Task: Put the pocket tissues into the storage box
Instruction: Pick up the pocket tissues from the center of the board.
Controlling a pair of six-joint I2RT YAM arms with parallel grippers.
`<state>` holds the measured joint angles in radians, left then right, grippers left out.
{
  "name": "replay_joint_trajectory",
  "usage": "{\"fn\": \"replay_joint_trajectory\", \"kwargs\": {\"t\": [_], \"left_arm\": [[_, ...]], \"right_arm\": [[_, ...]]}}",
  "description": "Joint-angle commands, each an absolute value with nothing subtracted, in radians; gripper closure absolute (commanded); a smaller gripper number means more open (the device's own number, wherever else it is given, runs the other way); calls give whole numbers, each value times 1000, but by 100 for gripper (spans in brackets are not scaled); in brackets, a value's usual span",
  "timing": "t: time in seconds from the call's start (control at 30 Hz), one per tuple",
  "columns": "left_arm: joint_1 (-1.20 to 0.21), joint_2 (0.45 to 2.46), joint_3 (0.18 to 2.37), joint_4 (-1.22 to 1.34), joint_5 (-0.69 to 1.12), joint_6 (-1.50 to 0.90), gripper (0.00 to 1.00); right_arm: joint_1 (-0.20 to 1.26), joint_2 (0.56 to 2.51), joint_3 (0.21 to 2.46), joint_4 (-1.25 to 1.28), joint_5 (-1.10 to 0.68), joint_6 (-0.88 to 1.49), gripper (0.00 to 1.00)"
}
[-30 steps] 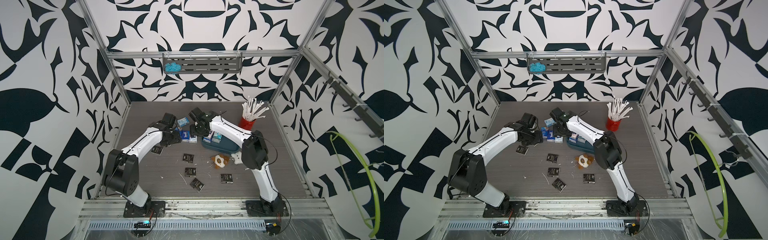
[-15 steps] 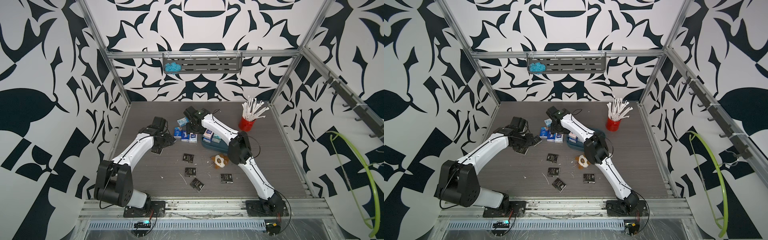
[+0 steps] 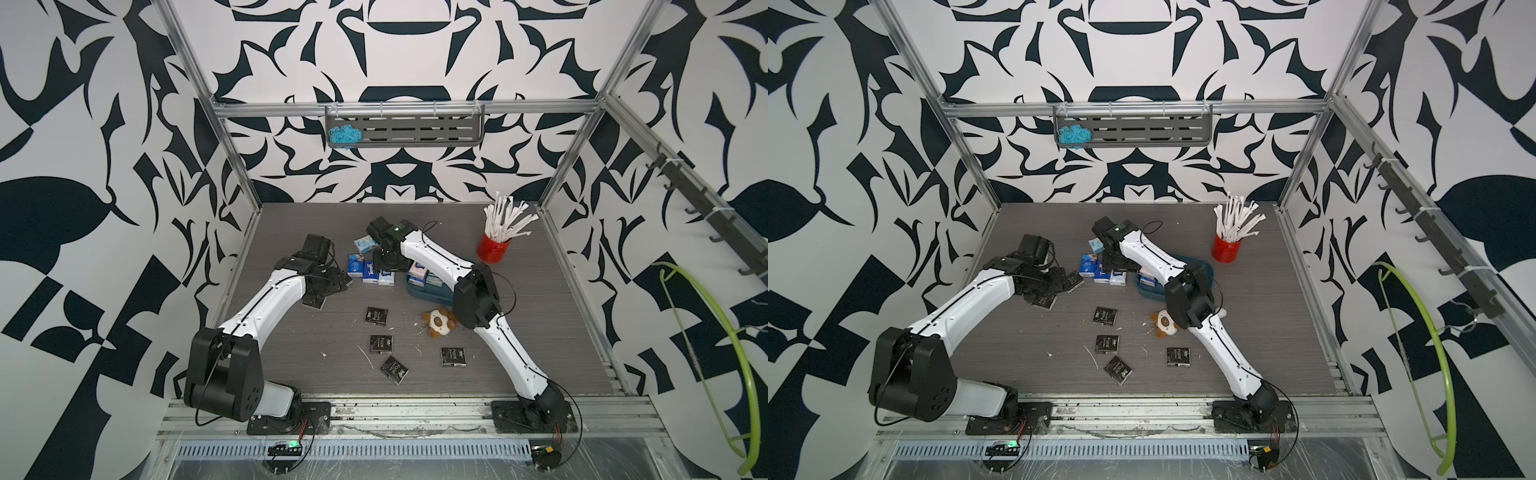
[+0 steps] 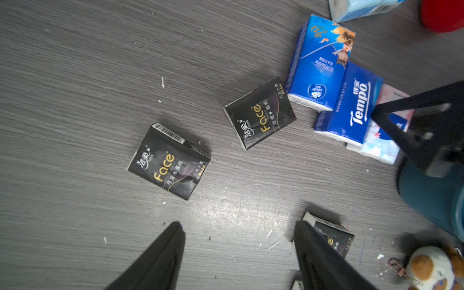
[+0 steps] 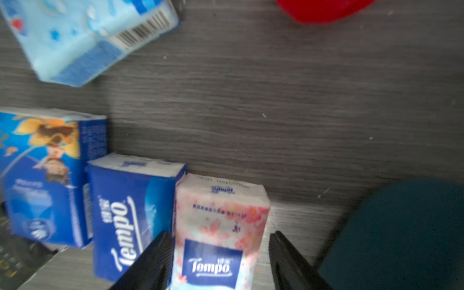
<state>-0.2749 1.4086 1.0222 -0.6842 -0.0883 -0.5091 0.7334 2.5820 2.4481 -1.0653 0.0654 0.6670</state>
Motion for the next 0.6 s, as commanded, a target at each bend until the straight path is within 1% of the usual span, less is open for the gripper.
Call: {"fn": "replay_joint_trajectory", "kwargs": {"t": [0.0, 0.13, 0.27, 0.3, 0.37, 0.57], "left_arm": [[-272, 1372, 1000, -708, -98, -512, 25], [-272, 1356, 1004, -720, -104, -514, 24], [-272, 1342, 1006, -726, -111, -517, 24], [-271, 1341, 1007, -726, -111, -517, 24], [-272, 1339, 1008, -727, -108, -520, 24], [-272, 1356, 1015, -713, -64, -538, 25]], "right_arm": [[729, 2584, 2463, -1089, 81, 683, 36], [724, 2600, 2473, -1088, 72, 680, 42], [724, 2594, 2484, -1083, 68, 677, 57], [724, 2585, 2481, -1079, 66, 678, 59], [724, 2558, 2472, -1066, 59, 676, 61], [724, 2415, 2397, -1026, 51, 678, 61]]}}
